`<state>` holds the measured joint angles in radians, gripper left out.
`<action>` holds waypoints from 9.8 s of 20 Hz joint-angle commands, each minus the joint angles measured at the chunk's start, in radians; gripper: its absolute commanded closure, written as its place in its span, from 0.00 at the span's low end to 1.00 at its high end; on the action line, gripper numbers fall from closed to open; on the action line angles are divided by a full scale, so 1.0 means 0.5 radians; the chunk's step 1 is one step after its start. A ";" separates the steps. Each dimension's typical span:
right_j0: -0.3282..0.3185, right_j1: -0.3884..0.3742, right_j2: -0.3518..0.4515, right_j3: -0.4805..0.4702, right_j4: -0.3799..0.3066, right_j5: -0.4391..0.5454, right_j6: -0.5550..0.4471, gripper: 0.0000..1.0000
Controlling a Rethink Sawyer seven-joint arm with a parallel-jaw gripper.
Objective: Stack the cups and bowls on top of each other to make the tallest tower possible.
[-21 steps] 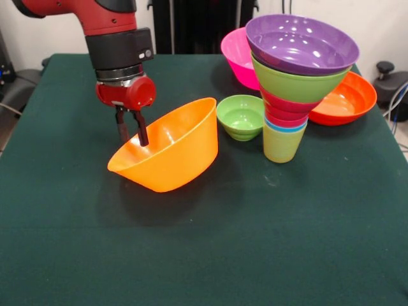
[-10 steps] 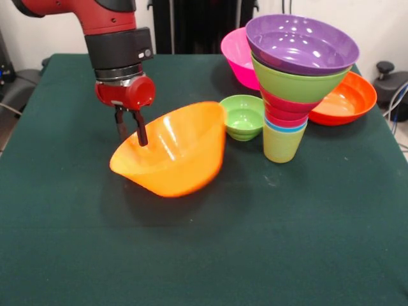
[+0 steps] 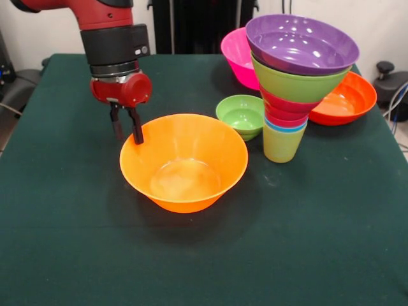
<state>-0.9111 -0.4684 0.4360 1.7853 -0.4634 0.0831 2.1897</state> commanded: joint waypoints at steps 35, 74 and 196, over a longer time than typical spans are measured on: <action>0.119 0.165 -0.045 -0.096 -0.132 0.019 -0.031 0.00; -0.225 -0.164 0.249 0.155 -0.066 0.313 -0.210 1.00; 0.161 -1.427 0.573 1.187 1.089 0.018 0.477 1.00</action>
<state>-0.8878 -1.1825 0.7651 2.2828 0.0344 0.1674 2.1903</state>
